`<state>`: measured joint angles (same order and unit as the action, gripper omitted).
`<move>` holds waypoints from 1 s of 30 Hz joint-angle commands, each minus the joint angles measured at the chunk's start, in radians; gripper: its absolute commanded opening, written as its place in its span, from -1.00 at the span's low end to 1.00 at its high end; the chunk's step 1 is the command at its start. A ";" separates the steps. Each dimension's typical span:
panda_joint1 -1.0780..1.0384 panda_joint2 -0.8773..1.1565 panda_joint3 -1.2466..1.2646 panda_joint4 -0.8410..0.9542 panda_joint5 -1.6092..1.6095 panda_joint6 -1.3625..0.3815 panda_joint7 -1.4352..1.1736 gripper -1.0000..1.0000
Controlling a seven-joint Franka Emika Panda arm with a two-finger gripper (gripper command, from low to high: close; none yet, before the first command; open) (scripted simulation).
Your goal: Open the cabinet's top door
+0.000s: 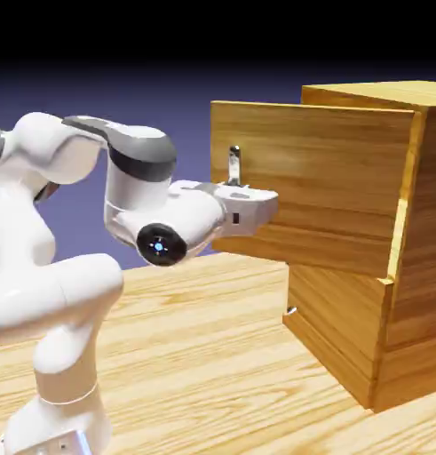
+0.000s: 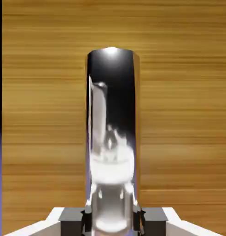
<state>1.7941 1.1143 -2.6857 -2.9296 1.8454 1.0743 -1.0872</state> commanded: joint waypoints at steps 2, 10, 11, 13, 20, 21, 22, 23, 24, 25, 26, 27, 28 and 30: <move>-0.040 -0.073 -0.021 0.036 -0.077 -0.058 -0.055 -1.00; -0.150 -0.362 -0.055 0.213 -0.364 -0.205 -0.259 -1.00; -0.158 -0.399 -0.056 0.238 -0.398 -0.217 -0.281 -1.00; -0.173 -0.471 -0.057 0.291 -0.463 -0.237 -0.323 -1.00; -0.197 -0.725 -0.050 0.499 -0.671 -0.289 -0.432 -1.00; -0.198 -0.761 -0.048 0.531 -0.698 -0.295 -0.443 -1.00; -0.198 -0.797 -0.045 0.565 -0.725 -0.302 -0.452 -1.00; -0.198 -0.834 -0.043 0.598 -0.751 -0.309 -0.461 -1.00; -0.197 -0.870 -0.040 0.633 -0.776 -0.316 -0.468 -1.00; -0.196 -0.906 -0.036 0.668 -0.801 -0.324 -0.474 -1.00; -0.194 -0.942 -0.033 0.705 -0.825 -0.331 -0.478 -1.00; -0.192 -0.978 -0.030 0.741 -0.848 -0.340 -0.482 -1.00; -0.189 -1.013 -0.026 0.777 -0.870 -0.348 -0.484 -1.00; -0.182 -1.082 -0.018 0.850 -0.911 -0.366 -0.486 -1.00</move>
<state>1.6130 0.0323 -2.7028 -2.0796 0.9340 0.7080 -1.5736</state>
